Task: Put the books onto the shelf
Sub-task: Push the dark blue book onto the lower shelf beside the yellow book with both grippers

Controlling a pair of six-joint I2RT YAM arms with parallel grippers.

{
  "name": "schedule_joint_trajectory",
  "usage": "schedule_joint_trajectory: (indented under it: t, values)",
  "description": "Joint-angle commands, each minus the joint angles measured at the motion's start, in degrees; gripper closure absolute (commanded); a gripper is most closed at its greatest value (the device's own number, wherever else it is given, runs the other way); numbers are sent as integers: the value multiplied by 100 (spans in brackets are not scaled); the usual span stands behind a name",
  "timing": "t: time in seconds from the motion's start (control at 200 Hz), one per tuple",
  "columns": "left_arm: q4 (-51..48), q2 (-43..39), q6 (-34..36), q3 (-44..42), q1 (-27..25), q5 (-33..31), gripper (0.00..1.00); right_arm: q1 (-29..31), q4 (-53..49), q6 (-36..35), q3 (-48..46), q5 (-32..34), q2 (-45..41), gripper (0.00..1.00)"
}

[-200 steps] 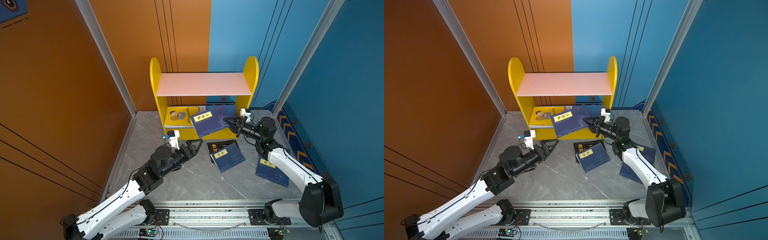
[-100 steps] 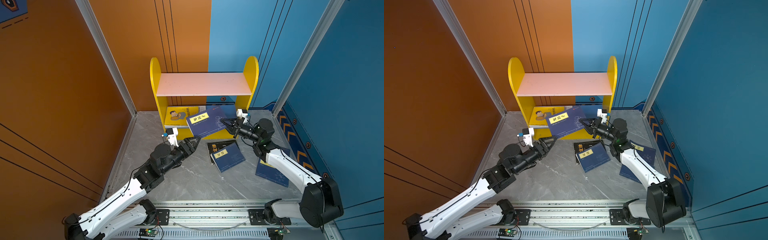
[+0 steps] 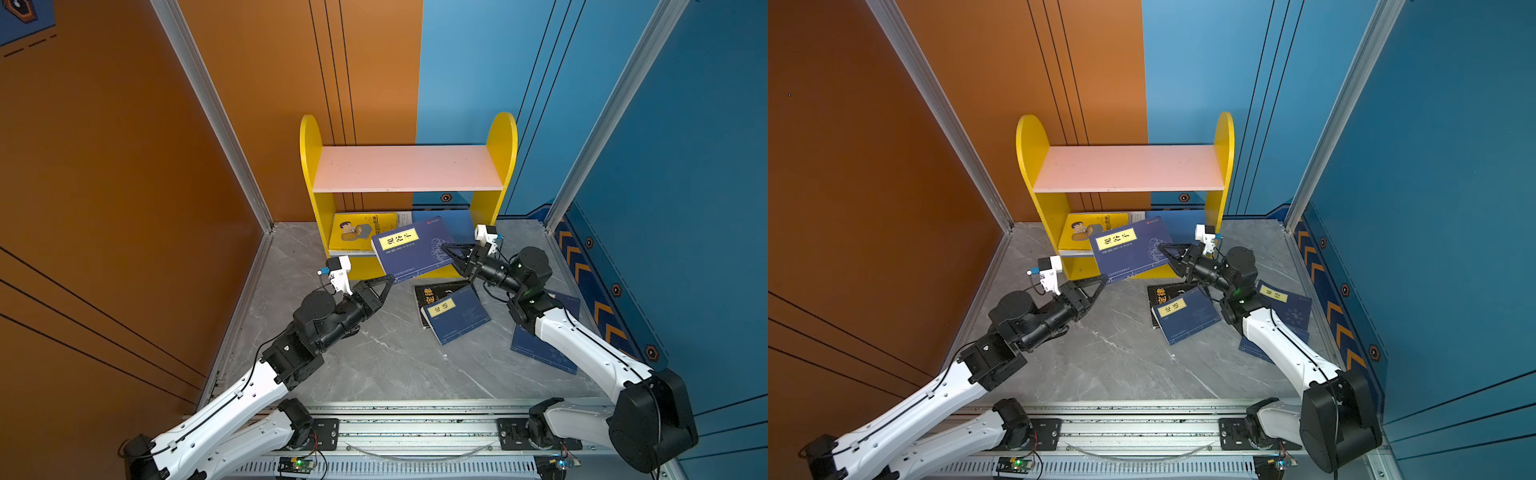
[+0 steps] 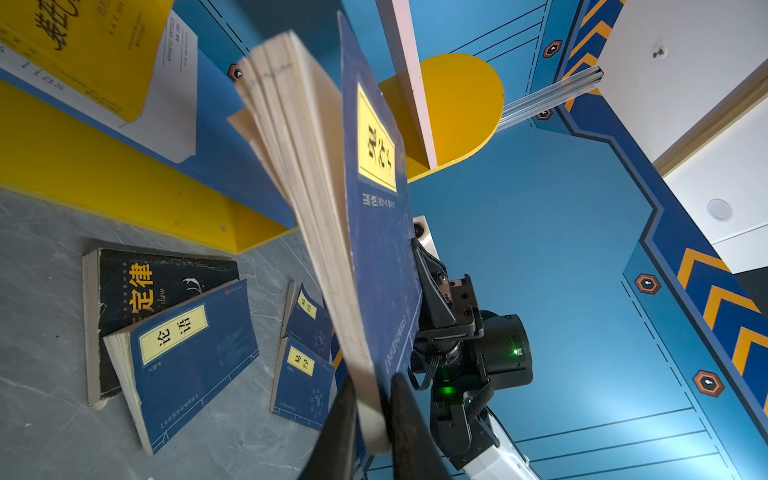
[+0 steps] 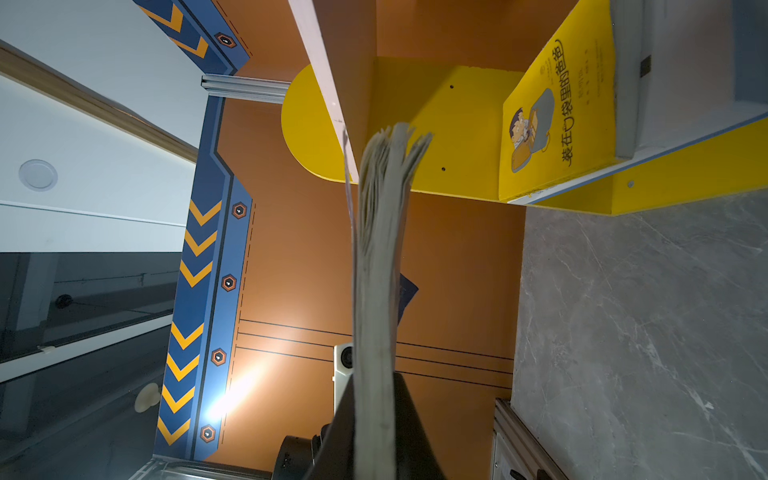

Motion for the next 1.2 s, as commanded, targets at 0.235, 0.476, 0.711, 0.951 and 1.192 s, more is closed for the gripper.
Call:
schedule_joint_trajectory:
  t: [0.235, 0.476, 0.711, 0.951, 1.192]
  values:
    - [-758, 86, 342, 624, 398, 490, 85, 186, 509, 131, 590, -550, 380, 86]
    - [-342, 515, 32, 675, 1415, 1537, 70, 471, 681, 112, 831, -177, 925, 86]
    - [80, 1002, -212, 805, 2400, 2548, 86, 646, 1168, 316, 1094, 222, 1593, 84]
    - [560, 1529, -361, 973, 3550, 4105, 90, 636, 1082, 379, 1736, -296, 2350, 58]
    - [725, 2135, 6, 1419, 3846, 5208, 91, 735, 1080, 494, 2265, -732, 2980, 57]
